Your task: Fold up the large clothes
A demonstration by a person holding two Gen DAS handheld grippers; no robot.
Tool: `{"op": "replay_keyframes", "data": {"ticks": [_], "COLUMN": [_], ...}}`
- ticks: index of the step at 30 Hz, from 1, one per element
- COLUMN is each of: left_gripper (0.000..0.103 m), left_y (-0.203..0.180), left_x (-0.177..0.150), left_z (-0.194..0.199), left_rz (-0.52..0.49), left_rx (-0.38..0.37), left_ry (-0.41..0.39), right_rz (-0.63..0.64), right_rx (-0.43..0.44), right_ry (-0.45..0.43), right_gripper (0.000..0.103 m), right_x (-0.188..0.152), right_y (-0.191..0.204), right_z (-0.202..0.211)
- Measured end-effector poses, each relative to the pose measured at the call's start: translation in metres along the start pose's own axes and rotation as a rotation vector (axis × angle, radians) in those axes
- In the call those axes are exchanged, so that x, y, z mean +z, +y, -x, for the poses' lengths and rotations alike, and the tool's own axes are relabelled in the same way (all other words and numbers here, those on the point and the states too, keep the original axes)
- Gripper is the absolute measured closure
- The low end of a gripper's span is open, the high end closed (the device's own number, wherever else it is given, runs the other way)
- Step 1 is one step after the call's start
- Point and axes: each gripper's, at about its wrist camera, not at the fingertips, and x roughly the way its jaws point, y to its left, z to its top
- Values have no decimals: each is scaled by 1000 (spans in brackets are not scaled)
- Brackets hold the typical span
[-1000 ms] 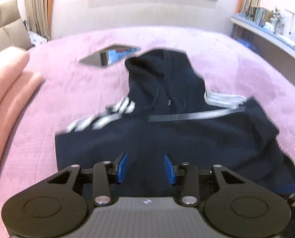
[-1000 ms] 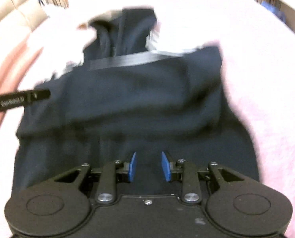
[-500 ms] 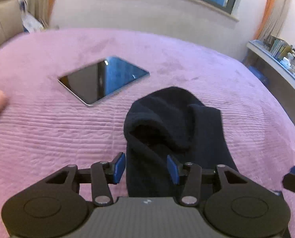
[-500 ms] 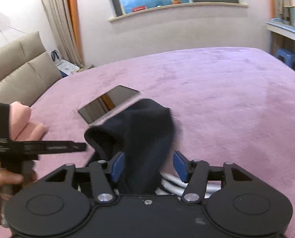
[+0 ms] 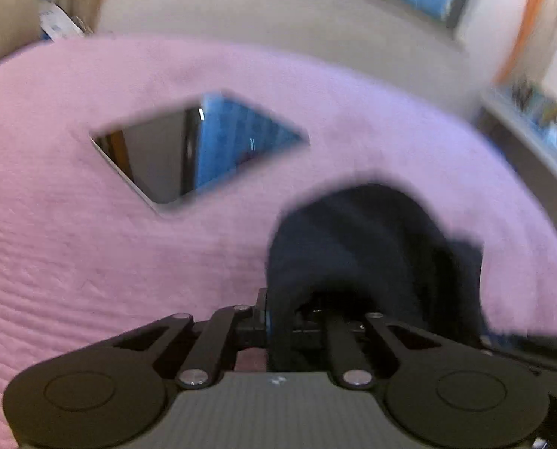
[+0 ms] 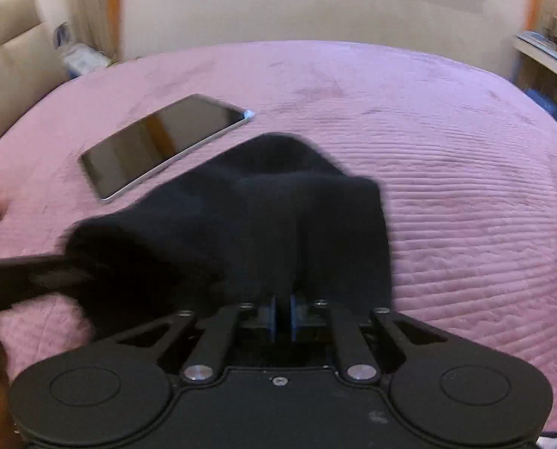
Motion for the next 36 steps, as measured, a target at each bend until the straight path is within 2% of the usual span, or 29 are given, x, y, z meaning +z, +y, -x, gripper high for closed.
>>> {"op": "replay_keyframes", "data": {"ticks": [2, 3, 5, 8, 10, 11, 12, 13, 15, 16, 18, 21, 23, 24, 26, 27, 28, 30, 32, 33, 35, 36], "left_gripper": [96, 96, 96, 94, 82, 82, 80, 79, 79, 76, 70, 70, 70, 70, 70, 70, 70, 70, 73, 75, 75, 75], "left_y": [15, 21, 26, 35, 49, 59, 67, 73, 77, 78, 83, 84, 75, 67, 42, 28, 14, -3, -12, -10, -7, -7], "left_x": [10, 13, 12, -4, -20, -28, -32, -30, -28, -29, -30, -25, -16, -10, 1, 5, 8, 6, -5, -14, -21, -18], "left_z": [23, 31, 34, 14, -11, -16, -10, -4, 20, 35, 62, 88, 95, 92, 84, 74, 60, 29, -10, -28, -26, -21], "left_rz": [40, 40, -11, -86, -77, -41, -6, 21, 10, -15, -72, -123, -126, -126, -162, -187, -208, -242, -271, -279, -297, -311], "left_rx": [-55, -65, -49, 26, 63, 43, 7, -19, -122, -167, -205, -164, -192, -219, -254, -257, -258, -228, -121, -71, -97, -102], "left_ry": [-53, -65, -51, 36, 140, 144, 110, 113, 82, 59, 52, 10, -21, -31, -44, -48, -37, 23, 149, 222, 190, 197], "right_rz": [-5, -33, -99, -136, -112, -108, -99, -80, -58, -51, -22, 18, -2, -15, -13, -3, 21, 43, 10, -19, -8, 2], "right_rx": [-44, -49, -45, -29, -41, -28, -22, -14, 24, 47, 57, 35, 45, 52, 37, 30, 24, -21, -35, -15, 12, 35], "right_ry": [-88, -104, -65, 81, 207, 201, 187, 167, 116, 82, 37, -28, -68, -79, -79, -73, -46, 17, 149, 184, 158, 142], "right_gripper": [95, 95, 95, 92, 55, 56, 53, 51, 47, 46, 46, 46, 46, 51, 72, 89, 95, 96, 96, 98, 99, 94], "right_x": [0, -2, -11, -40, -62, -67, -68, -66, -62, -60, -54, -45, -39, -36, -26, -20, -17, -12, -19, -23, -19, -15], "right_y": [-25, -45, -78, -116, -130, -135, -137, -139, -141, -140, -135, -120, -114, -108, -92, -83, -73, -66, -72, -79, -84, -86], "right_z": [37, 52, 59, 34, 13, 17, 27, 40, 66, 80, 95, 109, 110, 104, 82, 66, 46, 8, -31, -44, -37, -29]}}
